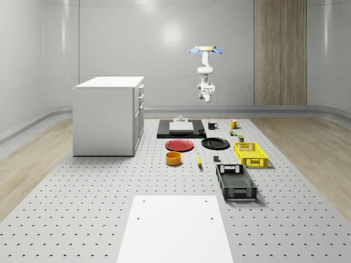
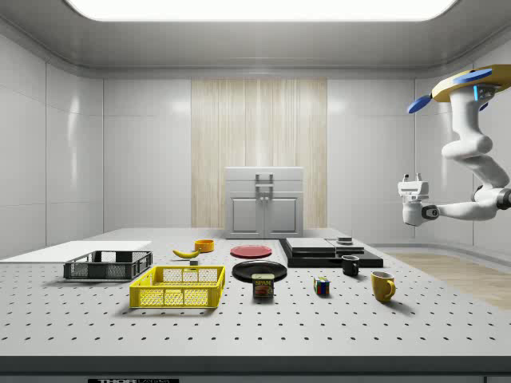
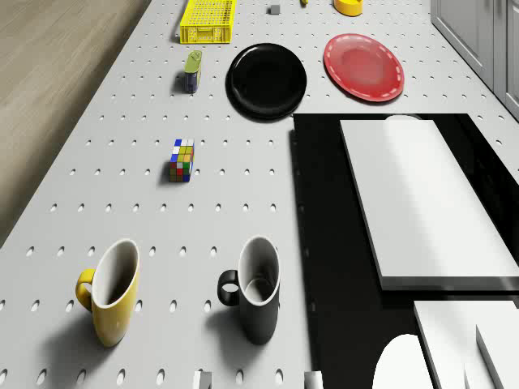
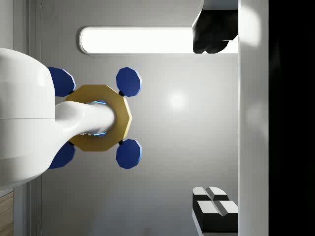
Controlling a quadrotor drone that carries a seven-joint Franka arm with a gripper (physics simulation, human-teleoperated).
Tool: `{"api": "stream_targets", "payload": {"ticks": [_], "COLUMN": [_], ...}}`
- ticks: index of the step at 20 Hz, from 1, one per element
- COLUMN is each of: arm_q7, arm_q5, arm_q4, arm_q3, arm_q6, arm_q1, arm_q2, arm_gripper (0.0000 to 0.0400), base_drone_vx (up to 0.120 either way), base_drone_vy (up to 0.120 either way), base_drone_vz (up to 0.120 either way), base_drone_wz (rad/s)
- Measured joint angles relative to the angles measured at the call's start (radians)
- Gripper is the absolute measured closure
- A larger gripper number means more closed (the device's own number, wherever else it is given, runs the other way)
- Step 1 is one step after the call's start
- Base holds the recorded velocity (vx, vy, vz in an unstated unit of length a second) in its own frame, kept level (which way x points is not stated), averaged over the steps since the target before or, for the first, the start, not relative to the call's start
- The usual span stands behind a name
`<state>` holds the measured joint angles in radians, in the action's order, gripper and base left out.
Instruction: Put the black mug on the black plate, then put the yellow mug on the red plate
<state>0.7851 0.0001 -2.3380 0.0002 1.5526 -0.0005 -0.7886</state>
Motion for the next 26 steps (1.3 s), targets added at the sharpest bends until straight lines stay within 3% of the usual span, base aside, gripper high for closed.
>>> {"api": "stream_targets", "payload": {"ticks": [6, 12, 18, 26], "arm_q7": [-0.002, -0.002, -0.003, -0.003], "arm_q5": [0.001, 0.002, 0.002, 0.002], "arm_q4": [0.128, 0.237, 0.284, 0.297], "arm_q3": [0.001, 0.003, 0.003, 0.004], "arm_q6": [-0.098, -0.163, -0.188, -0.192], "arm_q1": [-0.003, -0.004, -0.006, -0.007], "arm_q2": [0.025, 0.065, 0.082, 0.085], "arm_gripper": [0.0000, 0.0000, 0.0000, 0.0000], "base_drone_vx": [0.000, 0.000, 0.000, 0.000], "base_drone_vy": [0.000, 0.000, 0.000, 0.000], "base_drone_vz": [0.000, 0.000, 0.000, 0.000], "base_drone_wz": [0.000, 0.000, 0.000, 0.000]}}
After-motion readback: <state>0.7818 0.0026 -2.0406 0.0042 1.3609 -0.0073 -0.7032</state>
